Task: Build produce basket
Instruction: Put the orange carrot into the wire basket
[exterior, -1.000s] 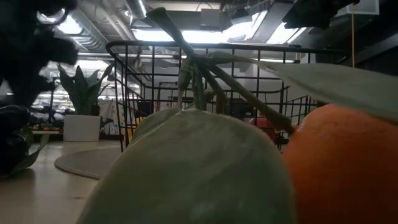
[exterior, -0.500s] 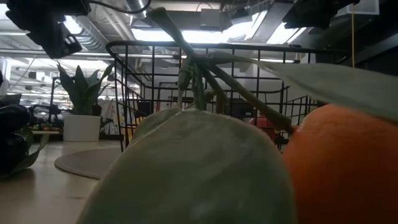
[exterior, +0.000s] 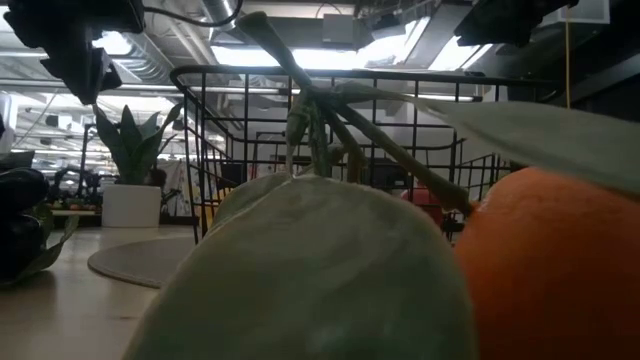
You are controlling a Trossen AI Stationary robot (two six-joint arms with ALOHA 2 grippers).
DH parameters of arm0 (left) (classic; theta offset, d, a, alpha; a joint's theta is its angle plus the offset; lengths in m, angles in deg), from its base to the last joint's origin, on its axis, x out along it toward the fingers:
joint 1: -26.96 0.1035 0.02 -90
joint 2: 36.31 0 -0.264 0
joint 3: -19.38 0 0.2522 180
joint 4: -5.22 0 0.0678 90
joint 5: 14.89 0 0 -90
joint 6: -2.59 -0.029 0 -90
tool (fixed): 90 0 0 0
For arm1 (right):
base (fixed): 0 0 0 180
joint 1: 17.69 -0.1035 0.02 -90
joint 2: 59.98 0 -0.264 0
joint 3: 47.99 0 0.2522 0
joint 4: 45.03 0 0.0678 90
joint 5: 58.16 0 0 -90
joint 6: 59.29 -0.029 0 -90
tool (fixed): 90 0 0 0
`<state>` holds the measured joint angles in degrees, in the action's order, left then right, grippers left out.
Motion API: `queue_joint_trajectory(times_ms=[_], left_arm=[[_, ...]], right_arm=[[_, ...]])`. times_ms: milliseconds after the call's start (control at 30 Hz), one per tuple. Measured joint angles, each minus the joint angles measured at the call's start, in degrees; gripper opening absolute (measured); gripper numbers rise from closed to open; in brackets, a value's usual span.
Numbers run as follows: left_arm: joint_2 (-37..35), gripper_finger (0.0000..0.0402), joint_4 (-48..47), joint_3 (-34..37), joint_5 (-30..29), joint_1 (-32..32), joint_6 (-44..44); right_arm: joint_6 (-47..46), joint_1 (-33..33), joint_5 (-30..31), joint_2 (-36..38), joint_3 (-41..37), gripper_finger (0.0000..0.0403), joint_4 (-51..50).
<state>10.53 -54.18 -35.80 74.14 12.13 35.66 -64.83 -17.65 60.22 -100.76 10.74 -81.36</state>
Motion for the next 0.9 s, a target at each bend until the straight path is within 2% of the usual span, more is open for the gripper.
queue_joint_trajectory(times_ms=[133,300,567,900], left_arm=[[2.6,0.0109,-0.2,0.0,0.6,-1.3,2.3],[5.7,0.013,-0.2,0.0,5.2,-2.7,9.5],[10.2,0.0132,-4.7,0.0,5.4,-6.8,10.3],[15.0,0.0132,-7.8,0.0,4.4,-8.4,10.0]], right_arm=[[0.0,0.0,0.0,0.0,0.0,0.015,0.0],[0.0,0.0,0.0,0.0,0.0,0.015,0.0],[0.0,0.0,0.0,0.0,0.0,0.015,0.0],[0.0,0.0,0.0,0.0,0.0,0.015,0.0]])
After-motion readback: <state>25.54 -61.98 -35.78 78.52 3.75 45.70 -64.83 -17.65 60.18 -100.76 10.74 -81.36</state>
